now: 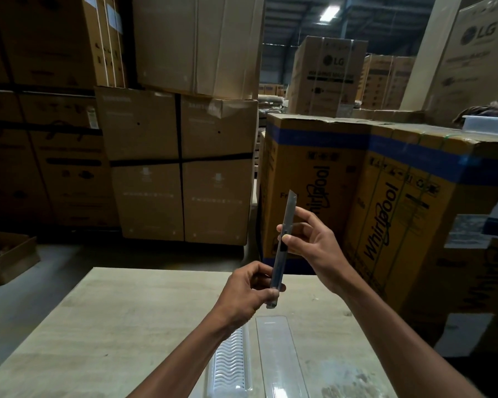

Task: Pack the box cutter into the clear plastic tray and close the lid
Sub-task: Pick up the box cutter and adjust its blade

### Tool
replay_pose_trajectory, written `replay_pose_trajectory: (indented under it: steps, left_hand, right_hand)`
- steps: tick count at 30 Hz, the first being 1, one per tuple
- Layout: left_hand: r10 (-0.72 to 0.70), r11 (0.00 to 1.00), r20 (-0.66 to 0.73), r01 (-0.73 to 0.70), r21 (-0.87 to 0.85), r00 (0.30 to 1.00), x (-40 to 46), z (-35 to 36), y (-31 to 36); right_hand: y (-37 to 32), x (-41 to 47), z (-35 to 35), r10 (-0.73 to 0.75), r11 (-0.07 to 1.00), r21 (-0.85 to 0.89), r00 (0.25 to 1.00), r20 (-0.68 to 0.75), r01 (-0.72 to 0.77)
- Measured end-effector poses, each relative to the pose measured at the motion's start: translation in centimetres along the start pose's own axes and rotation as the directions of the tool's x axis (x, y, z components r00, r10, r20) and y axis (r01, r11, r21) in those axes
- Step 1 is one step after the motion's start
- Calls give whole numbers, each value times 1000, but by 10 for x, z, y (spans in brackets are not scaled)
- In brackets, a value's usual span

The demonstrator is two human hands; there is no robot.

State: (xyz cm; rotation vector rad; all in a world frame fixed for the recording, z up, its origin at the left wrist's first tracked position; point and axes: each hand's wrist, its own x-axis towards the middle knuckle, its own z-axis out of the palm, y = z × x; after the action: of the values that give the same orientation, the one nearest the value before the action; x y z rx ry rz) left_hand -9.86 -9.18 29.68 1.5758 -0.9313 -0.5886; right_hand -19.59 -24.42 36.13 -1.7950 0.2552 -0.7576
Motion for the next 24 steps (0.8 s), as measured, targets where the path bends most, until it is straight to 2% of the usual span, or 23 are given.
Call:
replay_pose_trajectory:
  steps: [24]
  left_hand:
    - [57, 998, -21, -57, 9, 998, -7, -2, 14]
  right_hand:
    - [-16, 7, -7, -58, 998, -37, 998, -9, 57]
